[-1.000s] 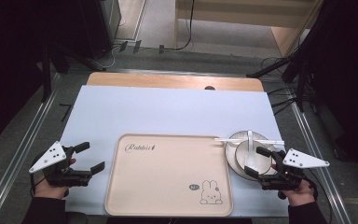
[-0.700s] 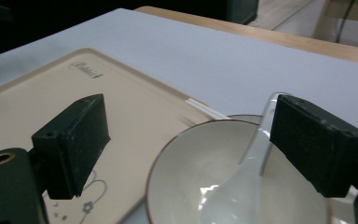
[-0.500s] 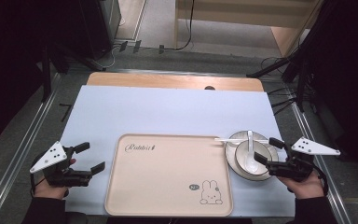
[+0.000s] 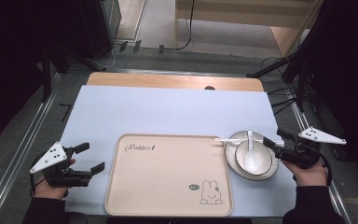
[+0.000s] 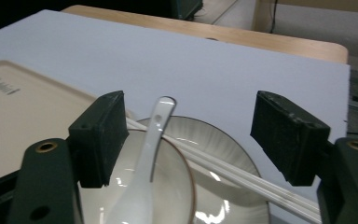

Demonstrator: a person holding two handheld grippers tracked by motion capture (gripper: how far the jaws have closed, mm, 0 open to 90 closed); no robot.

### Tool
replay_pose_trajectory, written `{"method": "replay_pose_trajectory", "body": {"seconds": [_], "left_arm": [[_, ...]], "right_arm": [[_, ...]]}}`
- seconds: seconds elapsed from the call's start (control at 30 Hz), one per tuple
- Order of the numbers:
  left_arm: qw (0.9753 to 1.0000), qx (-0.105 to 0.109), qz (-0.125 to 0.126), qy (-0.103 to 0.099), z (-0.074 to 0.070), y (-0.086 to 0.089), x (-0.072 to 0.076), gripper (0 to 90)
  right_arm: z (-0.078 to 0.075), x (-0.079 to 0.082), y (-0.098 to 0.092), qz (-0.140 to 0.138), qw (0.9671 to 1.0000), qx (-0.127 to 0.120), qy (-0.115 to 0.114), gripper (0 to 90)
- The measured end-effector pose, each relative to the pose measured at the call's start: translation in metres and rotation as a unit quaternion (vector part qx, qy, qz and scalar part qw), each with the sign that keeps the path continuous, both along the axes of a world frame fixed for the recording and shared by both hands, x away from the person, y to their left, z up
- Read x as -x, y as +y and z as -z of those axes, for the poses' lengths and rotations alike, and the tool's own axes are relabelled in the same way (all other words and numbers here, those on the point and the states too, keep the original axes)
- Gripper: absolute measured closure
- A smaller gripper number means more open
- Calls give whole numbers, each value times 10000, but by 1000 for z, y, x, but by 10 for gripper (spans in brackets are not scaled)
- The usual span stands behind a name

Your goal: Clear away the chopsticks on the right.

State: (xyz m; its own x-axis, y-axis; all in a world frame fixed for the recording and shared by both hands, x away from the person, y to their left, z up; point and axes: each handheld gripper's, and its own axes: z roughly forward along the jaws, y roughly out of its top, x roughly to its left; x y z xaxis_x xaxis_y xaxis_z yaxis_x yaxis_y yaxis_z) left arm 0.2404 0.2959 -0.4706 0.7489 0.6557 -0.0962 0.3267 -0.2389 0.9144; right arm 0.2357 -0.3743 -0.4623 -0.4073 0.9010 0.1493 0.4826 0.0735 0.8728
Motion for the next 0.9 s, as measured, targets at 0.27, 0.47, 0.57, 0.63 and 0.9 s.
{"method": "replay_pose_trajectory", "body": {"seconds": [0.27,0.47,0.57,0.63,0.9], "left_arm": [[10000,-9,-1,-6,0,0,0,69],[10000,-6,-1,8,1,0,0,69],[10000,-18,-7,7,1,0,0,68],[10000,-9,-10,5,1,0,0,69],[10000,-9,-24,-6,1,0,0,69]], "right_arm": [[11,-17,-11,257,9996,135,58,514],[29,-35,-19,243,9982,-91,532,839],[36,-43,-21,205,9966,-143,780,900],[43,-48,-22,141,9952,-139,961,900],[57,-60,-22,29,9903,94,1385,900]]}}
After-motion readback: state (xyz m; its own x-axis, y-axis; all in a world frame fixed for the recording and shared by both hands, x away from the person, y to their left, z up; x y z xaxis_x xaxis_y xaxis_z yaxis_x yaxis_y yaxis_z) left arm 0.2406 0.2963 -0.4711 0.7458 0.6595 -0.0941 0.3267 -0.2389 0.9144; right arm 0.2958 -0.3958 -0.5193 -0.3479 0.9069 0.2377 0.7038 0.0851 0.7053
